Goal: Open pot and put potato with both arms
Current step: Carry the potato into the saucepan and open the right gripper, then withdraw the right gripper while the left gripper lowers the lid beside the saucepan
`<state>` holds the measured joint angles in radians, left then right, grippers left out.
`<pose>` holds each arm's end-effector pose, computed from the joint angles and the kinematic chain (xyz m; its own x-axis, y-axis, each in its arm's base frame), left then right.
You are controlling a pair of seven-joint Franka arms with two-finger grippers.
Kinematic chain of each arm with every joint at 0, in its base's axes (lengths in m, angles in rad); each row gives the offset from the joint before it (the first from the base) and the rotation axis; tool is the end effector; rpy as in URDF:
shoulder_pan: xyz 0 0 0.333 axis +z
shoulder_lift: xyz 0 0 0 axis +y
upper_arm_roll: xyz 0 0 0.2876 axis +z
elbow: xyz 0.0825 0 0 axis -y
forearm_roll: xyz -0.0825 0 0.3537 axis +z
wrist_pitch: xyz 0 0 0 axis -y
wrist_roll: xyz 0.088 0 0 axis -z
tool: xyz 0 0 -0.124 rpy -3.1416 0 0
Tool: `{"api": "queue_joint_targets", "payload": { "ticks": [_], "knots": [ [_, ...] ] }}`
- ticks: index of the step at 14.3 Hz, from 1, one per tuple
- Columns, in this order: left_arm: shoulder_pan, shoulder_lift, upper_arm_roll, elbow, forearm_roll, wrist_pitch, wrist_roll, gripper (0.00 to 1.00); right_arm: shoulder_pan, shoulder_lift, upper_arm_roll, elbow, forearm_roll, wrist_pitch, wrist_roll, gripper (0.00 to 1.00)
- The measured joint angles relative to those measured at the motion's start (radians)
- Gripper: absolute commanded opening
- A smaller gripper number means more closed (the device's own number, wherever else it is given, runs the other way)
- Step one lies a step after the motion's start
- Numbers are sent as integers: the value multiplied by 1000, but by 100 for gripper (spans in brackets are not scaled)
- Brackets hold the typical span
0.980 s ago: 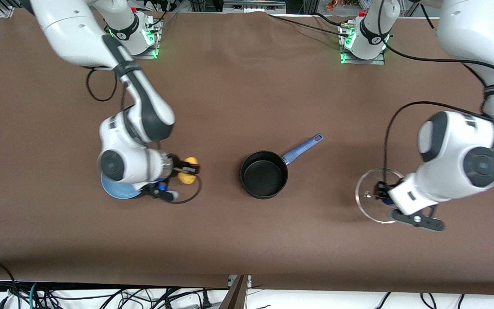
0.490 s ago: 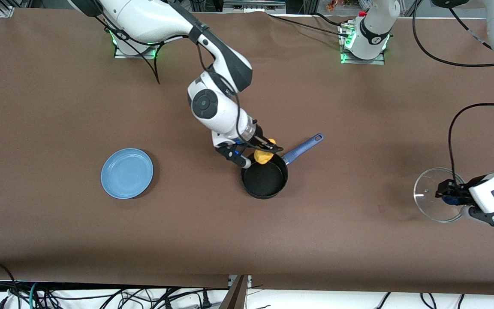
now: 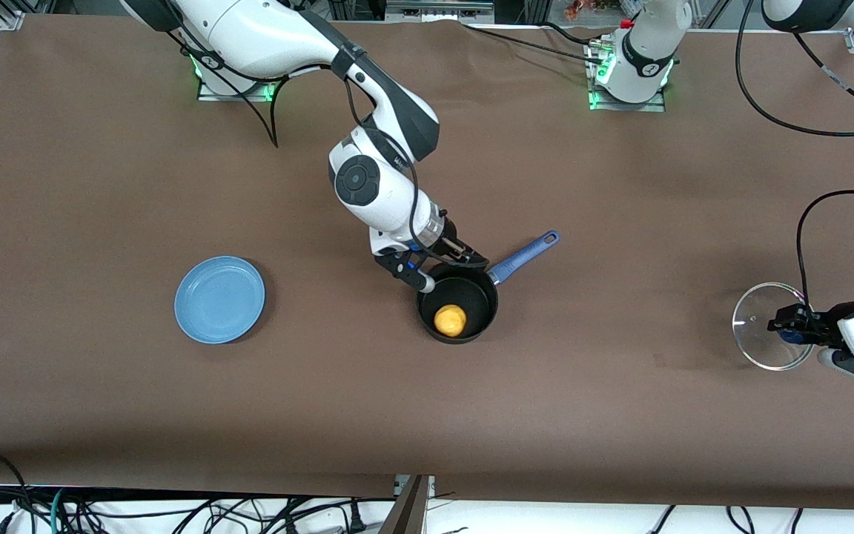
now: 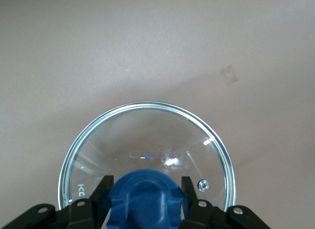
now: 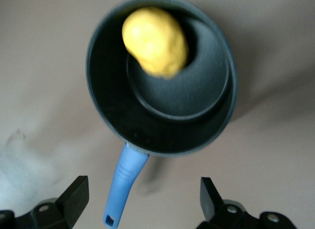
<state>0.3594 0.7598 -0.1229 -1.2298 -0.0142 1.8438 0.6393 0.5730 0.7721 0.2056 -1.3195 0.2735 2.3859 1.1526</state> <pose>0.6605 0.1771 0.2836 0.9291 -0.3657 -0.0554 -0.3530 -0.9214 0.1625 0.5396 0.4897 0.2936 0.8140 -0.5296 -0.2387 -0.5803 -0.7229 -0.3751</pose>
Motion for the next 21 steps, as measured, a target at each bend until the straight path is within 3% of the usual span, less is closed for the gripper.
{"api": "queue_joint_targets", "payload": {
  "ticks": [4,9,13,17,19,20,21],
  "knots": [
    [12,39,4,-3,4,48,49,48,-42,-51,-102,12,-61,-122,-124,100],
    [17,60,6,-5,38,94,101,51,-54,-248,-272,28,-97,-513,-417,100],
    [29,70,6,-10,57,114,117,77,-59,-418,-449,22,-98,-774,-713,100],
    [34,76,6,-13,57,121,119,89,-63,-557,-611,-16,-103,-942,-985,100],
    [34,76,5,-15,57,121,119,91,-63,-616,-627,-98,-138,-934,-1023,100],
    [34,76,5,-16,57,121,119,94,-68,-640,-615,-148,-156,-908,-1027,100],
    [33,76,5,-16,57,121,119,94,-104,-660,-565,-195,-173,-878,-1027,100]
  ]
}}
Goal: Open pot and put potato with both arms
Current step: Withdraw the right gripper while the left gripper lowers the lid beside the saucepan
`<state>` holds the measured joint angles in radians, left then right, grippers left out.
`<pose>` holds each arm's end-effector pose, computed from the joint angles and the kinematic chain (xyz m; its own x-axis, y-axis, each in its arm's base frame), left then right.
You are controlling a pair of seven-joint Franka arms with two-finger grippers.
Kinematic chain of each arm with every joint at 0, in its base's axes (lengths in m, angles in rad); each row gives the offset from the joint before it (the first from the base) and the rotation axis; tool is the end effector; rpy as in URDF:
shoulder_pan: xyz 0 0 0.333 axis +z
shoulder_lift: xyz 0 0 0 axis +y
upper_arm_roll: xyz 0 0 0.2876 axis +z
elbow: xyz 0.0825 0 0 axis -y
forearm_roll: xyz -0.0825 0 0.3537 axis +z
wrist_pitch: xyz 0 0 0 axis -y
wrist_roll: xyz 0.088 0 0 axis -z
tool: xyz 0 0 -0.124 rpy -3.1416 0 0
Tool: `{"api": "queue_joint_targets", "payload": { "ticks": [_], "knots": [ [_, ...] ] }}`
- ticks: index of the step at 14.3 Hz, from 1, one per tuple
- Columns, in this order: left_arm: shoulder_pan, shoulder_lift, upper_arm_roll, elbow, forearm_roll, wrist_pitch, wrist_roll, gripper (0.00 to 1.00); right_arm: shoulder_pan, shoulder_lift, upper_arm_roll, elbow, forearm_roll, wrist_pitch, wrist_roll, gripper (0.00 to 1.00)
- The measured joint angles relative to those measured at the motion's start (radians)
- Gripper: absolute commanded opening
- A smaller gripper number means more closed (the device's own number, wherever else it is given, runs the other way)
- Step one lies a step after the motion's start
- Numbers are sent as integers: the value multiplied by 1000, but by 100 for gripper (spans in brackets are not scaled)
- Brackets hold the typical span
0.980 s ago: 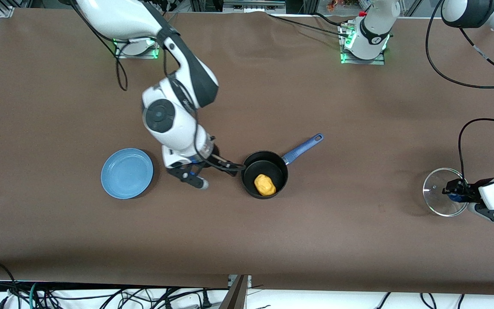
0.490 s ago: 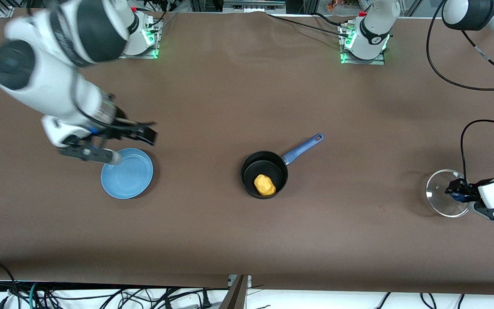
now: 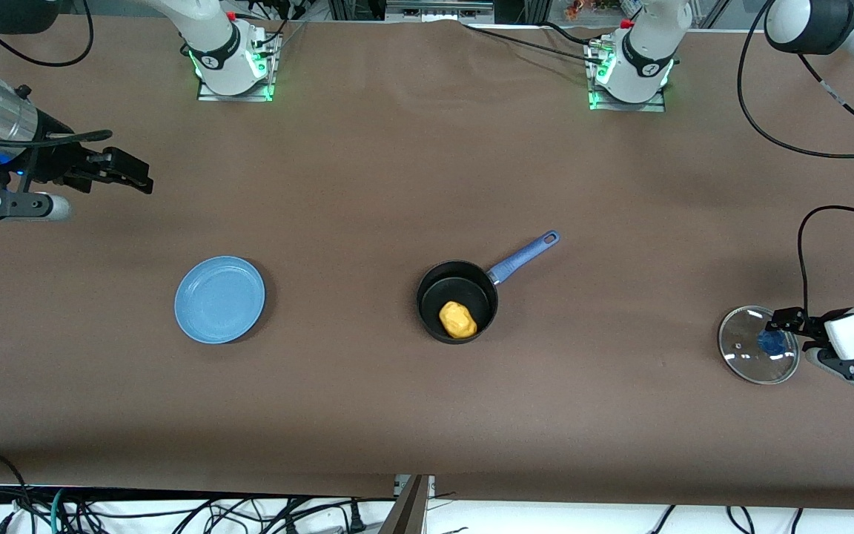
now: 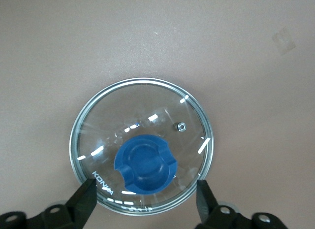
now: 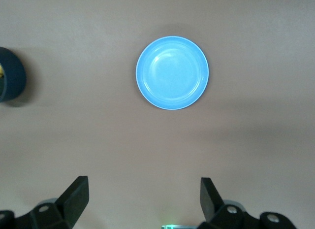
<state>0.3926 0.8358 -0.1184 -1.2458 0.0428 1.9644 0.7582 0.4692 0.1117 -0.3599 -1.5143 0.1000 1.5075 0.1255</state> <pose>0.6589 0.2076 0.2328 0.8899 -0.4537 -0.0467 -0.4466 -0.8875 0.1135 0.5373 0.0814 0.5428 0.9930 -0.0127 -0.1177 -0.0183 -0.9988 -0.0462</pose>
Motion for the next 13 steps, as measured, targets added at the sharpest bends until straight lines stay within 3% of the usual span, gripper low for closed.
{"api": "queue_joint_targets", "payload": {
  "ticks": [2,3,4,13],
  "knots": [
    [-2,0,-2,0,0,0,-5,95,-179,-24,204,-52,-34,33,0,100],
    [-4,0,-3,0,0,0,-12,95,-249,-32,278,-59,-47,36,0,100],
    [-6,-1,-4,1,0,0,-28,96,-281,-39,311,-59,-53,37,-3,100],
    [-80,-60,-22,16,0,-147,-324,97,-322,-58,312,-35,-60,55,-57,100]
  ]
}}
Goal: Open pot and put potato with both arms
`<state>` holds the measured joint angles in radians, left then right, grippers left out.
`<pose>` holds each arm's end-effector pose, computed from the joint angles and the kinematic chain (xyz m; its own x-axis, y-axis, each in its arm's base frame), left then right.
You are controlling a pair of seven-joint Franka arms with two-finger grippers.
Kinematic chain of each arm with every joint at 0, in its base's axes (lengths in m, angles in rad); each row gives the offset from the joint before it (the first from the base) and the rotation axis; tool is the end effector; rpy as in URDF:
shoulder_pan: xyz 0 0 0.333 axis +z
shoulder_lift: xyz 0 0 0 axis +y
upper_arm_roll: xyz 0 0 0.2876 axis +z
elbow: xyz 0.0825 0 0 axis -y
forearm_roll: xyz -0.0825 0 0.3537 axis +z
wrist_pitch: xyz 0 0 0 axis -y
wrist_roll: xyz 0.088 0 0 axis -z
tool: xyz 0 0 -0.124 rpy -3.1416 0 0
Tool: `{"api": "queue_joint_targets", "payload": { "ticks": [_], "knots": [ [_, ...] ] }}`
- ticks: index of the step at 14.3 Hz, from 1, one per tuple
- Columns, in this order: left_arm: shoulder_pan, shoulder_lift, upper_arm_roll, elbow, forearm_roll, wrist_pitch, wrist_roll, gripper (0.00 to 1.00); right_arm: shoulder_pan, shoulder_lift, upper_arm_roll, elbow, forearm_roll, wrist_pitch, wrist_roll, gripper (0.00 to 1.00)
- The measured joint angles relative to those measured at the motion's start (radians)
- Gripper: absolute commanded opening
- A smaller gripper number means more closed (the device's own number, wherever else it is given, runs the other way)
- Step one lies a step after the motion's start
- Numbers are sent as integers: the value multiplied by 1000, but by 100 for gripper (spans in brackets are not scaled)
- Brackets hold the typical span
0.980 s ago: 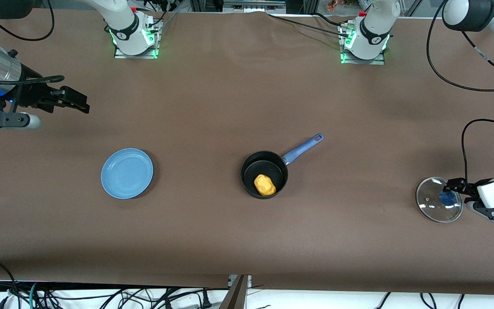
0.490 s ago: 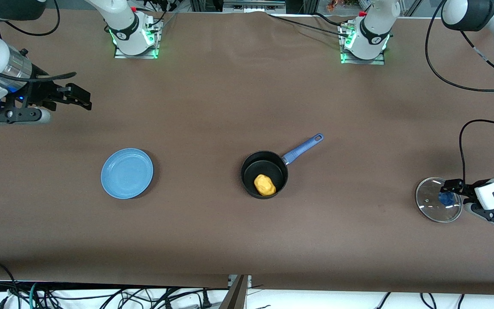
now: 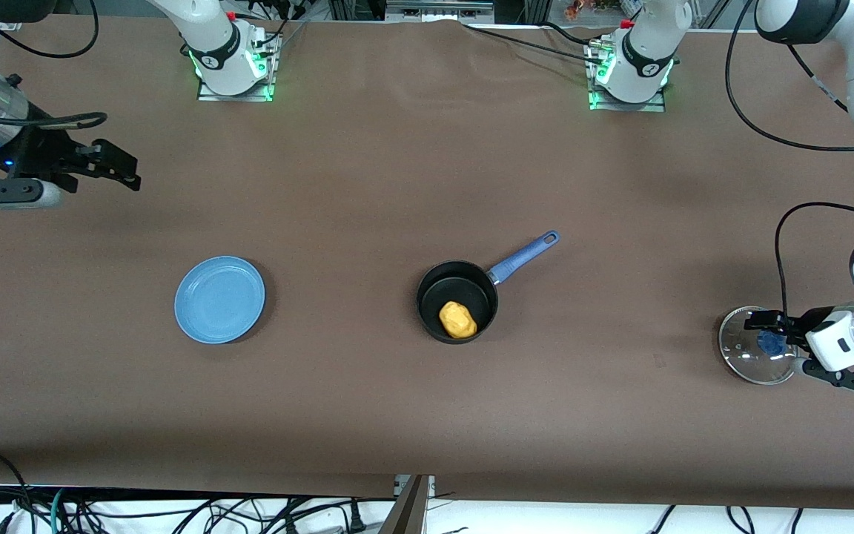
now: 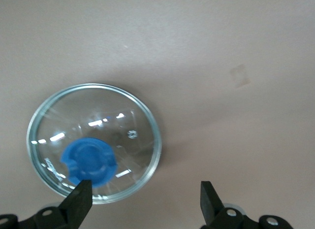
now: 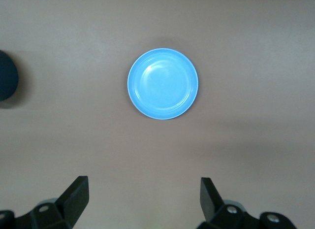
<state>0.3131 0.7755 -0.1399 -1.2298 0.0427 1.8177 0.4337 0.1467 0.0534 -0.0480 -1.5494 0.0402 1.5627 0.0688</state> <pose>0.6645 0.1418 0.2716 0.9588 -0.2480 -0.1386 -0.2308 -0.9644 0.1291 0.5337 0.0585 0.5596 0.9986 0.0301 -0.0425 0.0287 -0.9990 -0.0348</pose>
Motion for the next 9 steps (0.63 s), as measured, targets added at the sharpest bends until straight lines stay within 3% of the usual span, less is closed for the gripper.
{"api": "queue_joint_targets", "payload": {
  "ticks": [9],
  "knots": [
    [-105,-104,-4,2,0,-147,-255,100,-2,1,-2,9,-16,2,-44,100]
  ]
}}
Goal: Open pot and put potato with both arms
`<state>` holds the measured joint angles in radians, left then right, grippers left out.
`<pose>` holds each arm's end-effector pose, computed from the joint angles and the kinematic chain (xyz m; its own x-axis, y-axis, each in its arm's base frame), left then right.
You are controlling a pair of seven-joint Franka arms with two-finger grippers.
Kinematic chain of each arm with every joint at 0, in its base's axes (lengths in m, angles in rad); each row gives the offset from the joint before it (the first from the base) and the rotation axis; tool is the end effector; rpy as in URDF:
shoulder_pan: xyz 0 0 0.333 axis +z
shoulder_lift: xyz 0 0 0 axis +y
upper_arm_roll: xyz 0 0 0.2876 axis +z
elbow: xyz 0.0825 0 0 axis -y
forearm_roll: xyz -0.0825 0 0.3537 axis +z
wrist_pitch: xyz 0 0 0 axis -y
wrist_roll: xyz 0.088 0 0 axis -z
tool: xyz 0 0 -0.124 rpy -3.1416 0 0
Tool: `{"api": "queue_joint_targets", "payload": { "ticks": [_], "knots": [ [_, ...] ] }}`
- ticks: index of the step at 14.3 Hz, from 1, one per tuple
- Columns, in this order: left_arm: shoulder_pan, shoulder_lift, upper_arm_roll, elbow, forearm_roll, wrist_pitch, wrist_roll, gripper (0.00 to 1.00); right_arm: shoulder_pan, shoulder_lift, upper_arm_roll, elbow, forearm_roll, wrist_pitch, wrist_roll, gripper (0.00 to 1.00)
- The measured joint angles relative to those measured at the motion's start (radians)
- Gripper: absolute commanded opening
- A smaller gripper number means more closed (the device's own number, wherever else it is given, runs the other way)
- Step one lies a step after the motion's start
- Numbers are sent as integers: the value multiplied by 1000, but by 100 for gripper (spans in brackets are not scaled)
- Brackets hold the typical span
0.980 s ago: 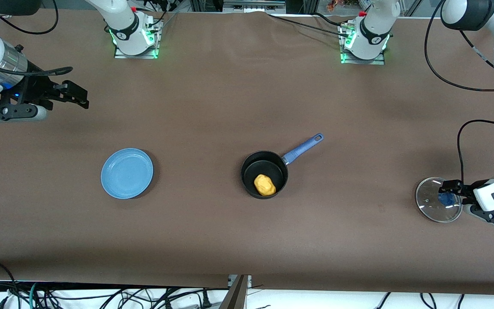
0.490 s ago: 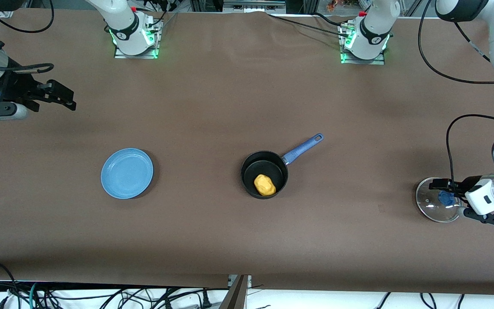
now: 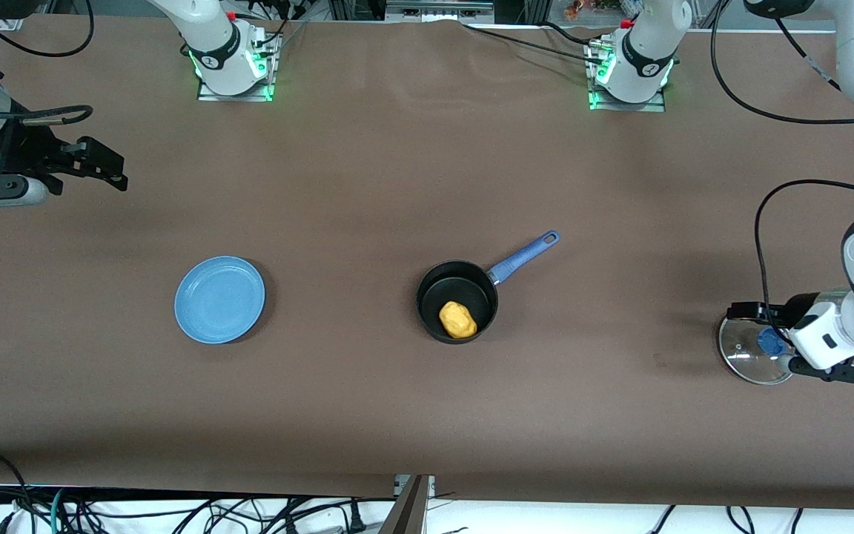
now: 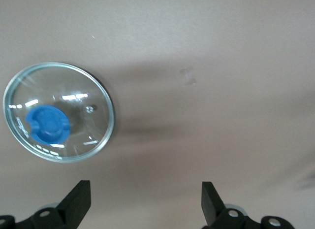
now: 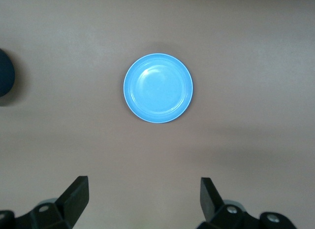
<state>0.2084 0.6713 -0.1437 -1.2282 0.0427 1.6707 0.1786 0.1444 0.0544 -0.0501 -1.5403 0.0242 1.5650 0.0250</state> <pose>0.6590 0.0681 0.3331 0.9719 -0.1088 -0.2086 -0.0923 -0.9919 0.0871 0.5351 0.0543 0.5632 0.9971 0.0693 -0.0302 0.0687 -0.9974 -0.0207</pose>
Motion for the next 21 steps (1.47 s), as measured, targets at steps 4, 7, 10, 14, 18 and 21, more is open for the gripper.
{"api": "queue_joint_targets", "payload": {
  "ticks": [4,7,10,14,18,21],
  "knots": [
    [-17,-50,0,0,0,-48,-42,100,0,0,0,0,-12,2,0,100],
    [-42,-105,-4,2,0,-100,-99,100,0,0,-1,15,-17,9,0,100],
    [-94,-197,-5,-2,0,-168,-166,100,0,0,-1,28,-20,8,0,100],
    [-103,-363,0,-57,0,-213,-174,100,1,1,1,28,-20,5,1,100],
    [-102,-505,3,-173,-10,-226,-175,100,1,2,1,28,-21,-7,1,100],
    [-113,-574,17,-266,-73,-226,-236,100,0,2,0,28,-21,-15,1,100]
  ]
}}
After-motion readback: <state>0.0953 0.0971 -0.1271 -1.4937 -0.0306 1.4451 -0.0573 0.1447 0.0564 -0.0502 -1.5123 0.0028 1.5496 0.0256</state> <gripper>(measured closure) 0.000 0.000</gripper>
